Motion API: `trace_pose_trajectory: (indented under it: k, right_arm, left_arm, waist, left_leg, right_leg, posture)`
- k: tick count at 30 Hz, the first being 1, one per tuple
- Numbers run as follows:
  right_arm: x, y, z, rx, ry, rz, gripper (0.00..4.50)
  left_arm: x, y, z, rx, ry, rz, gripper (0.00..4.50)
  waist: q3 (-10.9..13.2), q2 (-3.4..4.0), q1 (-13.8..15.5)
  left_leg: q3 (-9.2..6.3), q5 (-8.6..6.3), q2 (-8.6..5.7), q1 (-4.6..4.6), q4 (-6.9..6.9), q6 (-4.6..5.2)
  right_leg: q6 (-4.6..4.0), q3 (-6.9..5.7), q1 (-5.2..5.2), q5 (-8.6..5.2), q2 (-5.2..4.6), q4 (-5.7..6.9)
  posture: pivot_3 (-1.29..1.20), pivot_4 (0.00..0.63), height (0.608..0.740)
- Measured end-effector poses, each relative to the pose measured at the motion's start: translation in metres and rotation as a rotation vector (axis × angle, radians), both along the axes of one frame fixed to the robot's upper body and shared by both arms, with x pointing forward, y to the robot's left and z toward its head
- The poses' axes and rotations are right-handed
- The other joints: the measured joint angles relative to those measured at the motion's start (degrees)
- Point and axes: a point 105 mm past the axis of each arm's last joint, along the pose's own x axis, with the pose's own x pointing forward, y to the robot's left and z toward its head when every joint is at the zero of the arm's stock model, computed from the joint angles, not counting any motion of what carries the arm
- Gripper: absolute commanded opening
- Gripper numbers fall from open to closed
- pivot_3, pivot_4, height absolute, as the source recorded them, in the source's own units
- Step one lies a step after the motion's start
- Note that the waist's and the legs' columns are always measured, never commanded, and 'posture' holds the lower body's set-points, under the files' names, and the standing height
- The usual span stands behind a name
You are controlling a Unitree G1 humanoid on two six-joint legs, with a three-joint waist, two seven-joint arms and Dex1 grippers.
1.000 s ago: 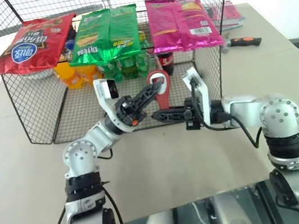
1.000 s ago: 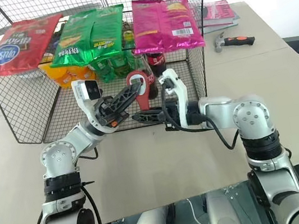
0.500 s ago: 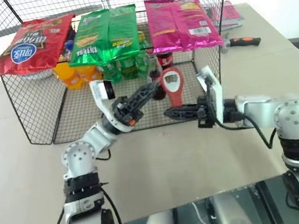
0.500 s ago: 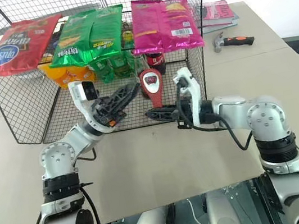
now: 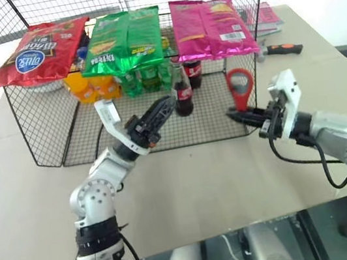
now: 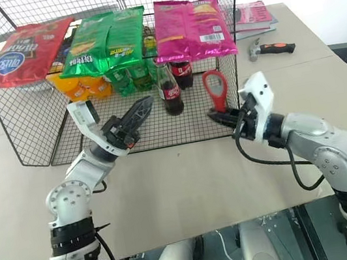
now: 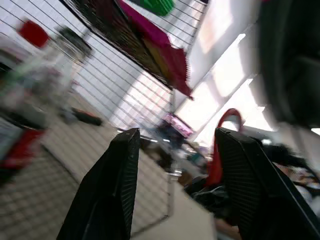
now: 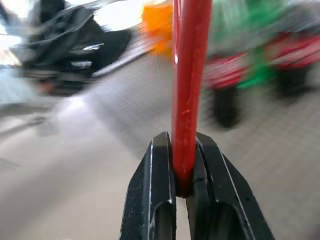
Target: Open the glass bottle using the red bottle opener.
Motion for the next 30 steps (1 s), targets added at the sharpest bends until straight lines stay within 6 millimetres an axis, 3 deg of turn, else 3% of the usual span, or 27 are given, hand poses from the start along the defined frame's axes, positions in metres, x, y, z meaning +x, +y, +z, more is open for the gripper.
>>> trace_pose_trajectory:
  k: [6,14,22,25,28,30]
  right_arm:
    - [0.004,-0.005,0.017,0.007,-0.263,-0.148,0.00]
    - [0.002,-0.008,0.034,-0.062,-0.530,-0.320,0.00]
    - [-0.003,0.000,0.017,-0.112,-0.535,-0.335,0.00]
    - [-0.004,0.001,0.014,-0.117,-0.530,-0.340,0.00]
    - [-0.006,0.002,0.013,-0.112,-0.533,-0.340,0.00]
    - [-0.007,0.003,0.011,-0.115,-0.529,-0.343,0.00]
  left_arm:
    - [0.017,0.004,-0.005,0.222,-0.206,0.237,2.43]
    - [0.057,-0.012,-0.014,0.374,-0.324,0.332,2.43]
    - [0.073,-0.024,-0.022,0.364,-0.315,0.305,2.43]
    - [0.075,-0.024,-0.021,0.362,-0.328,0.307,3.24]
    - [0.076,-0.024,-0.020,0.361,-0.339,0.312,4.48]
    - [0.076,-0.024,-0.020,0.363,-0.344,0.317,4.48]
  waist:
    - [0.0,-0.01,0.5]
    - [0.0,-0.04,1.2]
    - [0.0,-0.04,0.9]
    - [0.0,-0.04,0.9]
    - [0.0,-0.04,0.9]
    - [0.0,-0.04,0.9]
  left_leg:
    - [-0.01,0.00,0.00,-0.01,0.00,0.00]
    - [-0.07,0.00,-0.07,-0.05,0.05,0.00]
    - [-0.07,0.00,-0.04,-0.04,0.07,0.00]
    - [-0.07,0.00,-0.05,-0.04,0.16,0.01]
    - [-0.10,0.00,-0.04,-0.04,0.19,0.01]
    - [-0.09,0.00,-0.05,-0.04,0.20,0.01]
  right_leg:
    - [-0.01,0.00,-0.02,0.01,0.01,0.00]
    - [0.01,-0.09,-0.01,0.02,0.02,-0.01]
    - [0.01,-0.06,-0.03,0.01,0.08,0.01]
    - [0.02,-0.05,0.00,0.02,0.08,0.05]
    - [0.02,-0.07,0.00,0.02,0.09,0.07]
    - [0.02,-0.07,0.01,0.02,0.09,0.07]
  posture:
    - [0.00,0.150,0.740]
    - [0.00,0.150,0.740]
    - [0.00,0.150,0.740]
    - [0.00,0.150,0.740]
    - [0.00,0.150,0.740]
    - [0.00,0.150,0.740]
